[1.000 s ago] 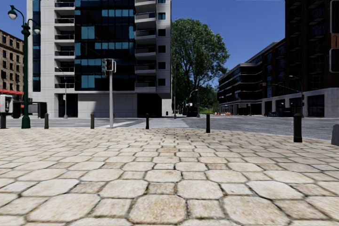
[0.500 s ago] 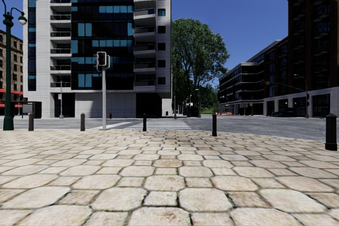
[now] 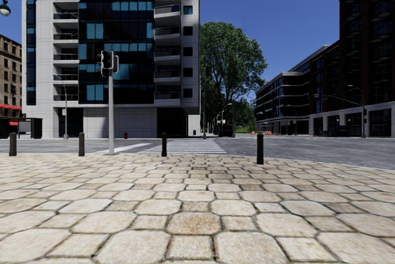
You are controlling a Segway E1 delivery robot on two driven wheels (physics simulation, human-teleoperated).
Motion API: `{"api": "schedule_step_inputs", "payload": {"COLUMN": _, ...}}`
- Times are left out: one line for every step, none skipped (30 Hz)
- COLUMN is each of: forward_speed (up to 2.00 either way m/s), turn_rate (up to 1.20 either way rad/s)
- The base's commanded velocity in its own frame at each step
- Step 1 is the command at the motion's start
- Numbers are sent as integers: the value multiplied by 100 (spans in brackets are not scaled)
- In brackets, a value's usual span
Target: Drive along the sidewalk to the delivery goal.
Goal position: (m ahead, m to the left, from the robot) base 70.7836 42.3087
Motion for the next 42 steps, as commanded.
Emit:
{"api": "schedule_step_inputs", "payload": {"forward_speed": 200, "turn_rate": 0}}
{"api": "schedule_step_inputs", "payload": {"forward_speed": 200, "turn_rate": 0}}
{"api": "schedule_step_inputs", "payload": {"forward_speed": 200, "turn_rate": 0}}
{"api": "schedule_step_inputs", "payload": {"forward_speed": 200, "turn_rate": 0}}
{"api": "schedule_step_inputs", "payload": {"forward_speed": 200, "turn_rate": 0}}
{"api": "schedule_step_inputs", "payload": {"forward_speed": 200, "turn_rate": 0}}
{"api": "schedule_step_inputs", "payload": {"forward_speed": 200, "turn_rate": 0}}
{"api": "schedule_step_inputs", "payload": {"forward_speed": 200, "turn_rate": 0}}
{"api": "schedule_step_inputs", "payload": {"forward_speed": 200, "turn_rate": 0}}
{"api": "schedule_step_inputs", "payload": {"forward_speed": 200, "turn_rate": 0}}
{"api": "schedule_step_inputs", "payload": {"forward_speed": 200, "turn_rate": 0}}
{"api": "schedule_step_inputs", "payload": {"forward_speed": 200, "turn_rate": 0}}
{"api": "schedule_step_inputs", "payload": {"forward_speed": 200, "turn_rate": 0}}
{"api": "schedule_step_inputs", "payload": {"forward_speed": 200, "turn_rate": 0}}
{"api": "schedule_step_inputs", "payload": {"forward_speed": 200, "turn_rate": 0}}
{"api": "schedule_step_inputs", "payload": {"forward_speed": 200, "turn_rate": 0}}
{"api": "schedule_step_inputs", "payload": {"forward_speed": 200, "turn_rate": 0}}
{"api": "schedule_step_inputs", "payload": {"forward_speed": 200, "turn_rate": 0}}
{"api": "schedule_step_inputs", "payload": {"forward_speed": 200, "turn_rate": 0}}
{"api": "schedule_step_inputs", "payload": {"forward_speed": 200, "turn_rate": 0}}
{"api": "schedule_step_inputs", "payload": {"forward_speed": 200, "turn_rate": 0}}
{"api": "schedule_step_inputs", "payload": {"forward_speed": 200, "turn_rate": 0}}
{"api": "schedule_step_inputs", "payload": {"forward_speed": 200, "turn_rate": 0}}
{"api": "schedule_step_inputs", "payload": {"forward_speed": 200, "turn_rate": 0}}
{"api": "schedule_step_inputs", "payload": {"forward_speed": 200, "turn_rate": 0}}
{"api": "schedule_step_inputs", "payload": {"forward_speed": 200, "turn_rate": 0}}
{"api": "schedule_step_inputs", "payload": {"forward_speed": 200, "turn_rate": 0}}
{"api": "schedule_step_inputs", "payload": {"forward_speed": 200, "turn_rate": 0}}
{"api": "schedule_step_inputs", "payload": {"forward_speed": 200, "turn_rate": 0}}
{"api": "schedule_step_inputs", "payload": {"forward_speed": 200, "turn_rate": 0}}
{"api": "schedule_step_inputs", "payload": {"forward_speed": 200, "turn_rate": 0}}
{"api": "schedule_step_inputs", "payload": {"forward_speed": 200, "turn_rate": 0}}
{"api": "schedule_step_inputs", "payload": {"forward_speed": 200, "turn_rate": 0}}
{"api": "schedule_step_inputs", "payload": {"forward_speed": 200, "turn_rate": 0}}
{"api": "schedule_step_inputs", "payload": {"forward_speed": 200, "turn_rate": 0}}
{"api": "schedule_step_inputs", "payload": {"forward_speed": 200, "turn_rate": 0}}
{"api": "schedule_step_inputs", "payload": {"forward_speed": 200, "turn_rate": 0}}
{"api": "schedule_step_inputs", "payload": {"forward_speed": 200, "turn_rate": 0}}
{"api": "schedule_step_inputs", "payload": {"forward_speed": 200, "turn_rate": 0}}
{"api": "schedule_step_inputs", "payload": {"forward_speed": 200, "turn_rate": 0}}
{"api": "schedule_step_inputs", "payload": {"forward_speed": 200, "turn_rate": 0}}
{"api": "schedule_step_inputs", "payload": {"forward_speed": 200, "turn_rate": 0}}
